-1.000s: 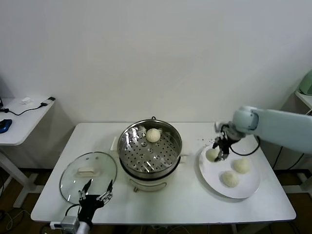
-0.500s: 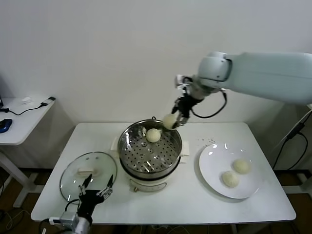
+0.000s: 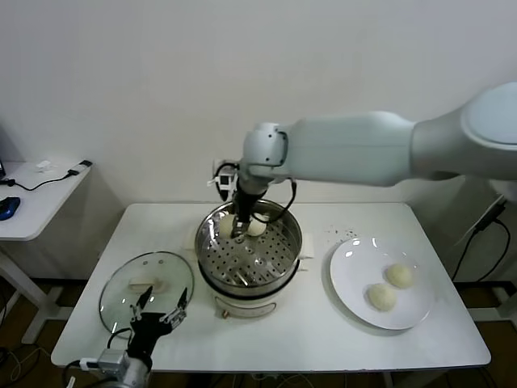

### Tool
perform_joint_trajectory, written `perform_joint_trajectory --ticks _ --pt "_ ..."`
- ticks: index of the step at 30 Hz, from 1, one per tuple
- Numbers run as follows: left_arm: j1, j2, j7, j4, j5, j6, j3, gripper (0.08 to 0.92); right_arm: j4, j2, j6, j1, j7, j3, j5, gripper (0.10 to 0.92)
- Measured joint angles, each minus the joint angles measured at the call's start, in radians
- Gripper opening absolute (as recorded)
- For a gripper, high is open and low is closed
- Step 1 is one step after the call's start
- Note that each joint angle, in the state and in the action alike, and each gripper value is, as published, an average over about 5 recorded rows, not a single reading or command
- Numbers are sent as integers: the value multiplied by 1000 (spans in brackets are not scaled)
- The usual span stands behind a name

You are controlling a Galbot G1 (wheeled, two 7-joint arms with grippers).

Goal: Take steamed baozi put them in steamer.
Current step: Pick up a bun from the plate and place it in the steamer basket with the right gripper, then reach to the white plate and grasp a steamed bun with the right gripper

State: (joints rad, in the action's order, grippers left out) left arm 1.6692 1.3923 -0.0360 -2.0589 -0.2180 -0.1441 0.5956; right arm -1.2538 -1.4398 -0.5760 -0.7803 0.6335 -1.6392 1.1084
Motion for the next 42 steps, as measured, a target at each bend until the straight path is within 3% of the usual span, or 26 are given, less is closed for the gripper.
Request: perform_joint_trajectory --ticks 12,20,25,32,42 --pt "3 0 1 -3 0 5 -2 823 96 -59 -17 118 -28 21 -28 648" --pt "10 0 2 -11 0 5 -2 823 100 -56 -5 126 -9 31 -44 806" --pt "17 -1 1 -20 1 4 -1 823 76 -21 31 80 43 22 -66 822" --pt "24 -2 -1 -35 6 4 2 823 -6 119 129 -74 172 -46 -105 823" --pt "22 0 -1 -42 12 2 1 823 -220 465 211 -288 280 -254 -232 823"
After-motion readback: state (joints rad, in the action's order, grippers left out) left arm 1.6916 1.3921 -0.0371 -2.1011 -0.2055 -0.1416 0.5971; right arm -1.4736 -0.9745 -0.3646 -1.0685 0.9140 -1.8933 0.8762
